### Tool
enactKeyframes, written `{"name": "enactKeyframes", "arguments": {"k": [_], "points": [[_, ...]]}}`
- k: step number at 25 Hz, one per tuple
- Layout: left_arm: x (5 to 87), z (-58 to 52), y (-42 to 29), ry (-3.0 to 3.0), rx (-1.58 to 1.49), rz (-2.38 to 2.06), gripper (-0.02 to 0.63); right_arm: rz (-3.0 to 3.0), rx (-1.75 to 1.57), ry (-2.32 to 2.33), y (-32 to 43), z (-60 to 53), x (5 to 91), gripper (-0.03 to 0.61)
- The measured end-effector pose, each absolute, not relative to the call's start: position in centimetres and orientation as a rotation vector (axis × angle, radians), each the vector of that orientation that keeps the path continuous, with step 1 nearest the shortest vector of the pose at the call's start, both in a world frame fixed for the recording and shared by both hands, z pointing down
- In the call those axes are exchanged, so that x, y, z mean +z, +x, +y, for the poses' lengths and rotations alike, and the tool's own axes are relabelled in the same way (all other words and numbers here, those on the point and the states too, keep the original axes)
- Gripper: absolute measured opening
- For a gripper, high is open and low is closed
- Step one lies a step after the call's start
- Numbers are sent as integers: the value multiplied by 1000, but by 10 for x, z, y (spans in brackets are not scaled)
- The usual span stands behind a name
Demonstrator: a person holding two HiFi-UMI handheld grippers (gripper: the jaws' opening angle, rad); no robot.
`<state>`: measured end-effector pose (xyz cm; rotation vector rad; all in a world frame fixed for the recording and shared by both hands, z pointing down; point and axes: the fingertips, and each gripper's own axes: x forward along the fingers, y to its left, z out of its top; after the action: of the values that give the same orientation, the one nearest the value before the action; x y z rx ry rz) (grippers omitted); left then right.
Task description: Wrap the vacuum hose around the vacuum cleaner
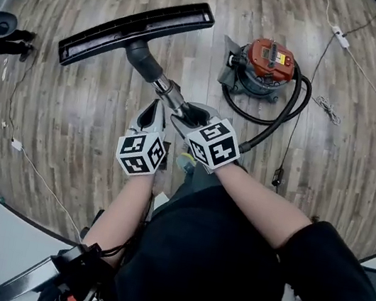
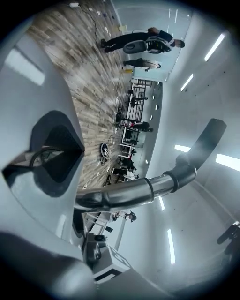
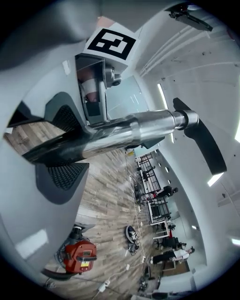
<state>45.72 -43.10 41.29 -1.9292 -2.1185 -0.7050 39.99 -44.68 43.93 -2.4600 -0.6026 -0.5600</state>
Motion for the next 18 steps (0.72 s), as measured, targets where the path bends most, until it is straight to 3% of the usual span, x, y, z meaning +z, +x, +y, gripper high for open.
{"name": "enactKeyframes", "arguments": {"k": [18], "points": [[417,-218,492,-1456,-587,-2309,0,-981,-307,-2220,444,-225,448,215]]}}
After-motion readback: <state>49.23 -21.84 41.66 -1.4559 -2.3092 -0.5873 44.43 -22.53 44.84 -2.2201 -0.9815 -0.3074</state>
